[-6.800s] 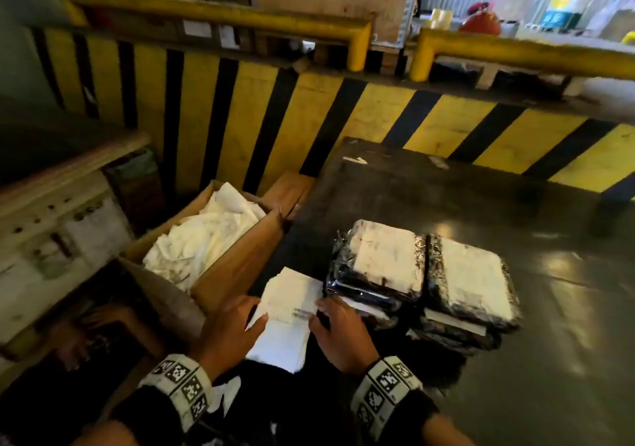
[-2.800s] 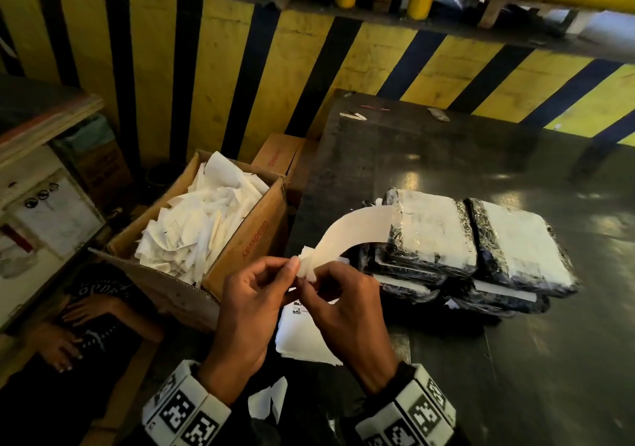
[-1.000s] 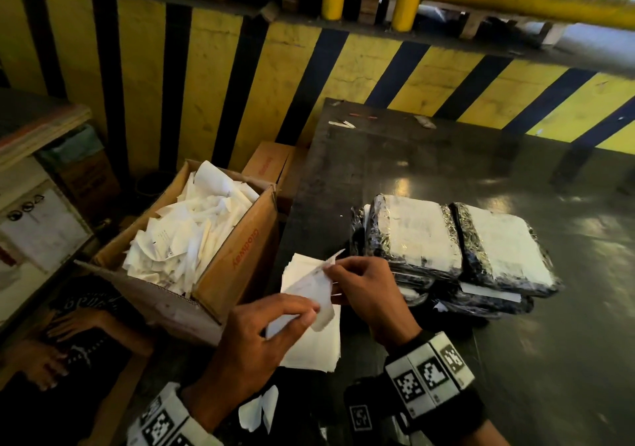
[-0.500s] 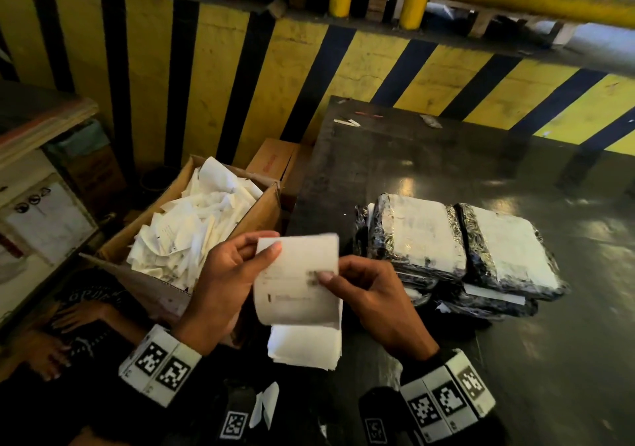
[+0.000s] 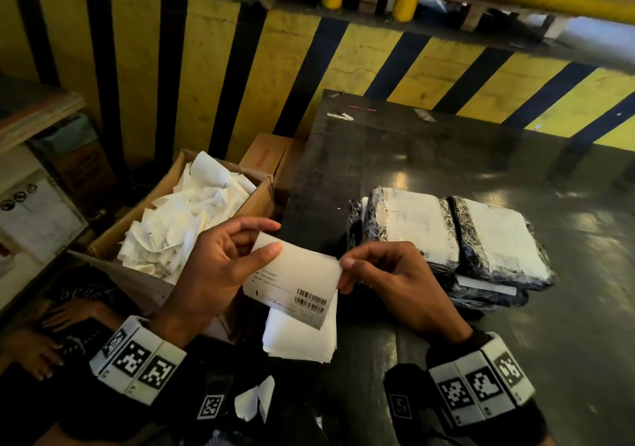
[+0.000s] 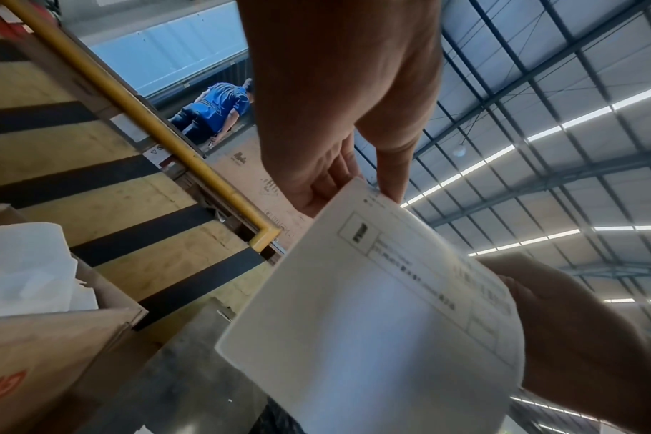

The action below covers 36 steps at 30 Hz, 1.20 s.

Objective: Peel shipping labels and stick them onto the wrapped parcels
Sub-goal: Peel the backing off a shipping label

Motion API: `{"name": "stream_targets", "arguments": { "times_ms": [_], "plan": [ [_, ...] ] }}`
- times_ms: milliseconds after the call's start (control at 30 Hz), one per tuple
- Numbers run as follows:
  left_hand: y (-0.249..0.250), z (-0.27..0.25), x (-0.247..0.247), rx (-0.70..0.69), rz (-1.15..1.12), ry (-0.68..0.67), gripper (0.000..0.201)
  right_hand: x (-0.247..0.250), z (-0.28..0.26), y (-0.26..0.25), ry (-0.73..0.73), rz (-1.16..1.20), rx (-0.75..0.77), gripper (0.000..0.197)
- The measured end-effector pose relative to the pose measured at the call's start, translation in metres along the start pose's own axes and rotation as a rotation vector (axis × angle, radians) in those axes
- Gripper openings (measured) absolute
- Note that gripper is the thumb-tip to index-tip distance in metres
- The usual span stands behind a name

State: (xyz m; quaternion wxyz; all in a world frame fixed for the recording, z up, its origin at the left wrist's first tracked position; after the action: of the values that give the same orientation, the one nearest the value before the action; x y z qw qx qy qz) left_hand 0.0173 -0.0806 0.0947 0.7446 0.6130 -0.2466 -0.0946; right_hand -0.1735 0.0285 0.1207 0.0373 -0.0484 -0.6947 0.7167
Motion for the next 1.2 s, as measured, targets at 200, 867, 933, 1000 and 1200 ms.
{"name": "stream_targets", "arguments": {
  "times_ms": [200,867,933,1000,1200],
  "plan": [
    [0.001,0.001,0.004,0.000,0.023,-0.021,0.028,-0.006,0.000,-0.002,-0.096,0.036,-0.021,0.016],
    [0.009,-0.033,-0.031,-0.059,0.183,0.131,0.013,-0.038,0.013,0.021,0.023,0.261,0.007,0.014],
    [0.005,-0.030,-0.029,-0.025,0.186,0.137,0.012,-0.038,0.014,0.022,0.044,0.238,0.000,0.013],
    [-0.001,-0.024,-0.022,0.042,0.177,0.182,0.014,-0.032,0.014,0.023,0.098,0.218,-0.013,0.019],
    [-0.027,0.002,0.018,0.248,0.147,0.359,0.018,0.001,0.011,0.019,0.248,0.267,-0.021,0.019]
  ]
}}
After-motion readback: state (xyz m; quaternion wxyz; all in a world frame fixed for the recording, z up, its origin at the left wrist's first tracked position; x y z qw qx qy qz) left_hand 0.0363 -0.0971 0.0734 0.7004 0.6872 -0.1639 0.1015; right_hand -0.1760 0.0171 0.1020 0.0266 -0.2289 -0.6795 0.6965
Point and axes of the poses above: each hand's wrist, its own z-axis towards the middle knuckle, its own x-axis out of the back of the hand, y = z × x, the point moved 3 cm from there along z, towards the middle knuckle, and after that the axes turned 14 degrees about z, right-handed, at the moved point
